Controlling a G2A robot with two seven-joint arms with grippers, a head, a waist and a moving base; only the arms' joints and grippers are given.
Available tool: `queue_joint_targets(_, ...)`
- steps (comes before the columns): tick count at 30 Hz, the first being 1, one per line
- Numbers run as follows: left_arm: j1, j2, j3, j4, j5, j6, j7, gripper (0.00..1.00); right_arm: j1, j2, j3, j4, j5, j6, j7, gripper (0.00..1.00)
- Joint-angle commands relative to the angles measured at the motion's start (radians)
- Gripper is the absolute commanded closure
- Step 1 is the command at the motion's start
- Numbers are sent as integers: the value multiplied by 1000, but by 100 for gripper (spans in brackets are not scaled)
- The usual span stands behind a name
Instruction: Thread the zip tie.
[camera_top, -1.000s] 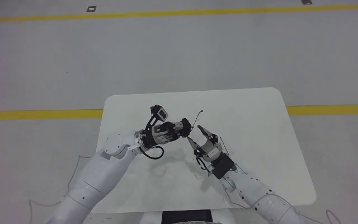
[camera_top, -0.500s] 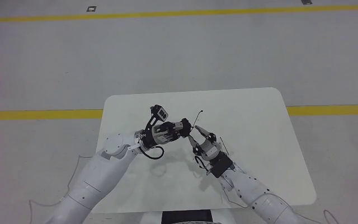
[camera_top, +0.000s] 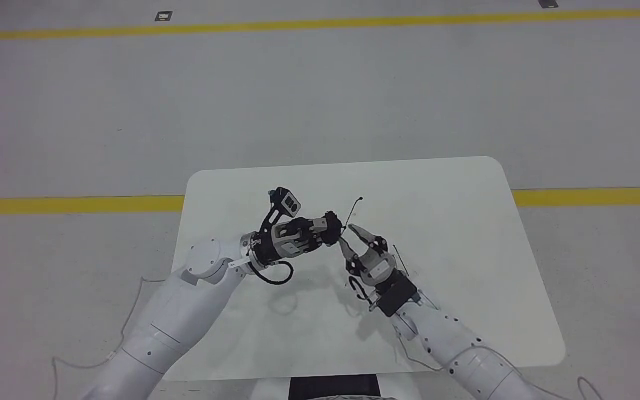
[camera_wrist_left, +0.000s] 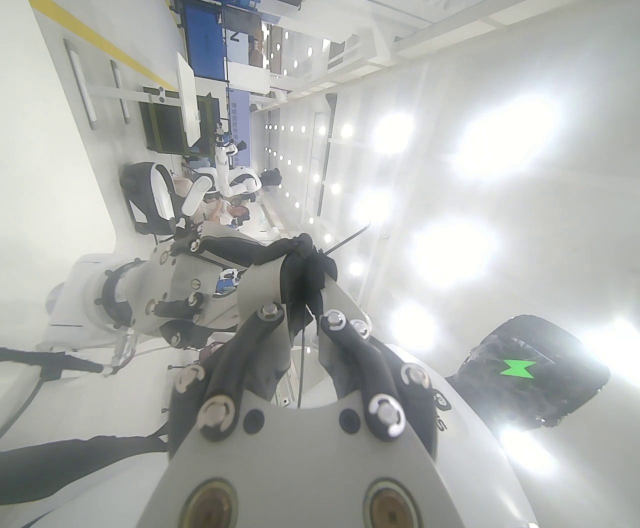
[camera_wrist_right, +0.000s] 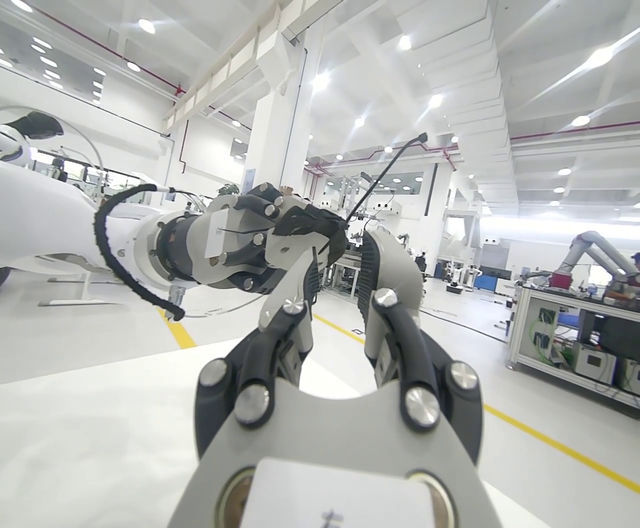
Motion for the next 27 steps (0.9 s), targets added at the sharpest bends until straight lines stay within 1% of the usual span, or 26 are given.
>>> queue_joint_targets(1,0,0,0,0,0,0,0,100,-2,-2,1,0,-7,-5,0,78)
queue_joint_targets(10,0,0,0,0,0,0,0,100,-10,-11,17,-3,-22,-9,-7,78)
queue_joint_targets(14,0,0,0,0,0,0,0,100,-13,-16,24,-5,-25,-9,-9,84)
queue_joint_targets(16,0,0,0,0,0,0,0,100,-14,-18,27,-6,-28,-9,-10,84)
queue_joint_targets(17,0,0,0,0,0,0,0,100,-16,-19,29,-5,-29,-9,-12,86)
queue_joint_targets(27,0,0,0,0,0,0,0,100,-25,-28,49,-5,-36,-8,-7,87)
